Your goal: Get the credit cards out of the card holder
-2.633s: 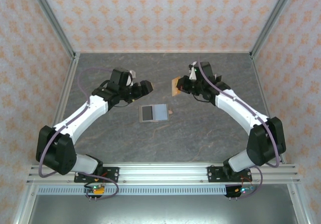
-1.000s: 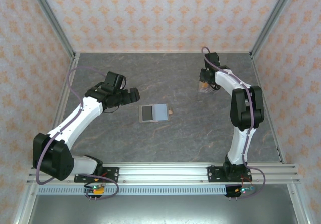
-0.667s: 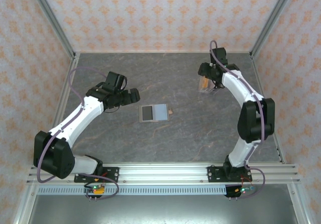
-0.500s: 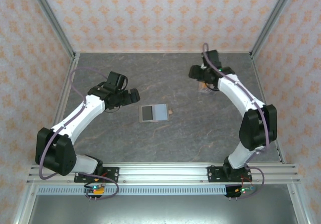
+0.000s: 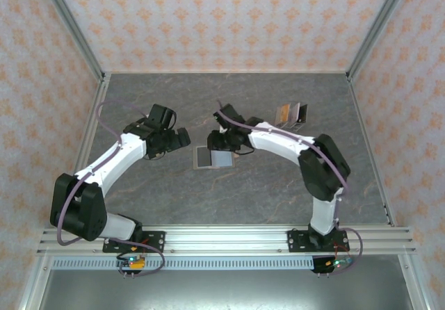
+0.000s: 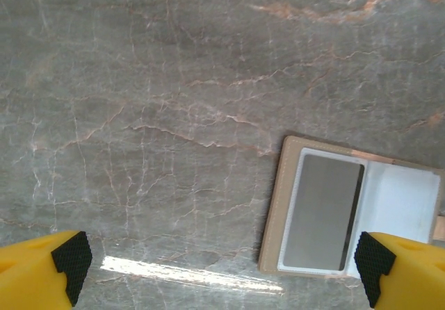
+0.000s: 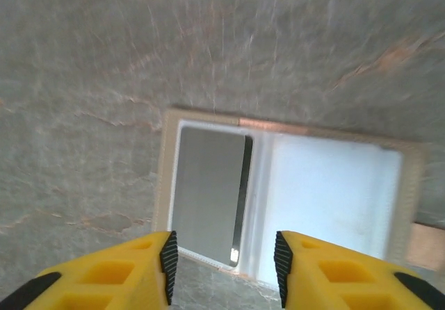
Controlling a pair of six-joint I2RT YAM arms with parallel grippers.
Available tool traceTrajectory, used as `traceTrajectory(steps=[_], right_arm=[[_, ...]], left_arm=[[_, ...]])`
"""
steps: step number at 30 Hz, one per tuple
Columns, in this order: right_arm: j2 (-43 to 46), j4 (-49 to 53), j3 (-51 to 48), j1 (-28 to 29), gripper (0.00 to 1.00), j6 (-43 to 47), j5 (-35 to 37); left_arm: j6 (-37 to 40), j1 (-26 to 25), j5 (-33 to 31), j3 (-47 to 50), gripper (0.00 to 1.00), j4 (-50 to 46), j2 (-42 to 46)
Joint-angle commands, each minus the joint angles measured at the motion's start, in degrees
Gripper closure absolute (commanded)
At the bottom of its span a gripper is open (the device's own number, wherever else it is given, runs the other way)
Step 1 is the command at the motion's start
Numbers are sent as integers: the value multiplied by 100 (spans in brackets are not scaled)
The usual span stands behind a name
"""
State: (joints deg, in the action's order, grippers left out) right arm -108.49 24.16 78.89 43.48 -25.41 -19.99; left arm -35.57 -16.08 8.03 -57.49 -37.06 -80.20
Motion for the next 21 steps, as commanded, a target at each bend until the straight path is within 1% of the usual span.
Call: traceTrajectory(steps=[1, 3, 6, 8, 15, 18, 21], right_arm=[[-410, -107, 254, 86, 61, -263, 79], [-561, -166, 315, 91, 63, -346, 82], [-800, -106, 462, 90, 72, -353, 23], [-923, -27, 532, 94, 76, -365, 41], [-1074, -42, 470, 81, 81, -419, 55], [-1078, -51, 412, 66, 83, -446, 83], [-1071, -82, 311, 38, 85, -487, 58]], left_arm=[[-125, 40, -156, 106, 0, -66, 155], [-125, 42, -82, 140, 0, -52, 170], [-78, 36, 161, 243, 2, 120, 182], [-77, 34, 352, 321, 3, 287, 204], [-115, -26, 673, 266, 6, 373, 32], [-184, -109, 795, 222, 11, 456, -106], [-252, -243, 838, 195, 20, 591, -259]])
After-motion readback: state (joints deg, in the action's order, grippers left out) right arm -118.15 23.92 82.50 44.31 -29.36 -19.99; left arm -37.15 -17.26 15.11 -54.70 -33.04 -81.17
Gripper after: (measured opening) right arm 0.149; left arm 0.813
